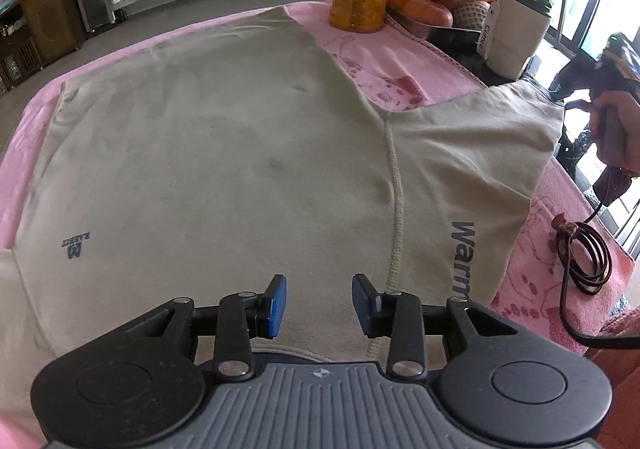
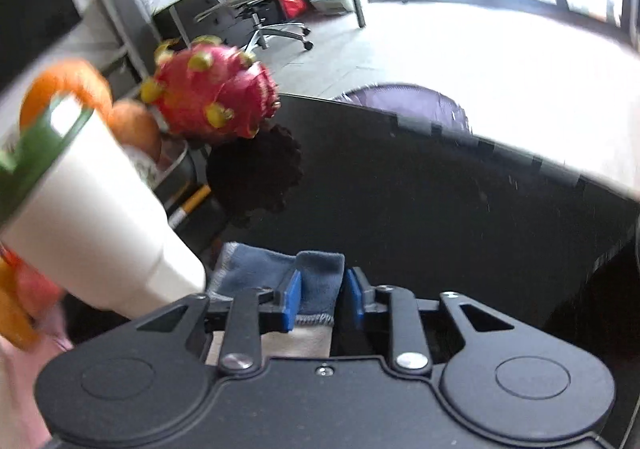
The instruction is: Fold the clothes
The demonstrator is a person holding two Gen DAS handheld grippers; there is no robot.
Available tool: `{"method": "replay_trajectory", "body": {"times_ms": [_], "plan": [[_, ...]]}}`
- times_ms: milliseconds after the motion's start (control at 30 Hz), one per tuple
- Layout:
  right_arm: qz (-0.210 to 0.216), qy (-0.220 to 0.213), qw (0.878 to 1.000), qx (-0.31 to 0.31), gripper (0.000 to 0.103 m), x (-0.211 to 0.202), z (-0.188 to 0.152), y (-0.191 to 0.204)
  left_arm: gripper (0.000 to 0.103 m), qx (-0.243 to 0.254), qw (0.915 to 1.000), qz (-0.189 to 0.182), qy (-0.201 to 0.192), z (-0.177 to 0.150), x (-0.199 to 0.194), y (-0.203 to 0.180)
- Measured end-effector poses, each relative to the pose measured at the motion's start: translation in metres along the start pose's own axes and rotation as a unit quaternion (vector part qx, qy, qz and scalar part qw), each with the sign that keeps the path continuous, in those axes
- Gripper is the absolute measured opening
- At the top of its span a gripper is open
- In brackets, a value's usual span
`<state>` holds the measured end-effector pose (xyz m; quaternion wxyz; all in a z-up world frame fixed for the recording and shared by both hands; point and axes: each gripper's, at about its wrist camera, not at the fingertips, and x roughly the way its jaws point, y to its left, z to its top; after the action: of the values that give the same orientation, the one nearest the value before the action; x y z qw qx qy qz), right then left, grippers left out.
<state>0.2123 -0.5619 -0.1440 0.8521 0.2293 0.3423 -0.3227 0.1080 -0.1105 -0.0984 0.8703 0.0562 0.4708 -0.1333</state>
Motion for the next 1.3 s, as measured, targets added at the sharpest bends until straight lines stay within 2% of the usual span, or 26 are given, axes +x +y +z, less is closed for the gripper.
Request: {"method": "replay_trajectory", "body": {"times_ms": [33,100,133,267,400,500,633,733,833,900,1067,1167,1233,1300], "plan": [[-0.012,-0.006,0.999,-0.029,0.016,0.0,-0.003,0.007,0.035,-0.002,1.0,0.0,0.002,0.0,0.001,0.0],[-0.032,-0.015,0.996,-0.083,0.006,0.0,-0.008,0.02,0.035,-0.004,1.0,0.002,0.004,-0.002,0.001,0.0],[-0.037,-0.015,0.994,-0.097,0.006,-0.002,-0.01,0.025,0.035,-0.004,1.0,0.004,0.004,-0.003,0.0,0.0],[-0.013,-0.04,0.997,-0.066,0.005,-0.034,-0.005,0.019,0.035,-0.003,0.9999,0.009,-0.011,-0.007,-0.016,0.003],[0.069,-0.089,0.994,-0.011,0.005,-0.104,0.003,0.007,0.035,-0.009,0.9992,0.006,-0.039,-0.009,-0.04,0.008],[0.137,-0.139,0.98,0.028,0.005,-0.171,-0.005,0.001,0.035,-0.015,0.9979,0.001,-0.062,-0.011,-0.062,0.017],[0.219,-0.192,0.957,-0.005,0.005,-0.248,-0.031,0.021,0.035,-0.021,0.9953,0.003,-0.094,-0.016,-0.094,0.037],[0.273,-0.209,0.938,-0.047,0.005,-0.294,-0.046,0.05,0.035,-0.02,0.992,0.03,-0.121,-0.021,-0.117,0.065],[0.324,-0.209,0.919,-0.077,0.005,-0.337,-0.066,0.084,0.036,-0.038,0.9884,0.059,-0.135,-0.029,-0.135,0.103],[0.357,-0.205,0.906,-0.097,0.005,-0.364,-0.081,0.109,0.036,-0.067,0.986,0.068,-0.137,-0.034,-0.141,0.129],[0.402,-0.176,0.888,-0.138,0.005,-0.403,-0.137,0.179,0.035,-0.164,0.9678,0.1,-0.163,-0.054,-0.142,0.187],[0.413,-0.134,0.885,-0.17,0.005,-0.409,-0.181,0.224,0.035,-0.212,0.9593,0.088,-0.164,-0.067,-0.137,0.211],[0.419,-0.093,0.881,-0.201,0.006,-0.404,-0.208,0.247,0.035,-0.227,0.957,0.093,-0.154,-0.07,-0.132,0.22],[0.427,-0.043,0.875,-0.225,0.012,-0.396,-0.23,0.265,0.035,-0.238,0.9543,0.101,-0.15,-0.071,-0.131,0.227]]}}
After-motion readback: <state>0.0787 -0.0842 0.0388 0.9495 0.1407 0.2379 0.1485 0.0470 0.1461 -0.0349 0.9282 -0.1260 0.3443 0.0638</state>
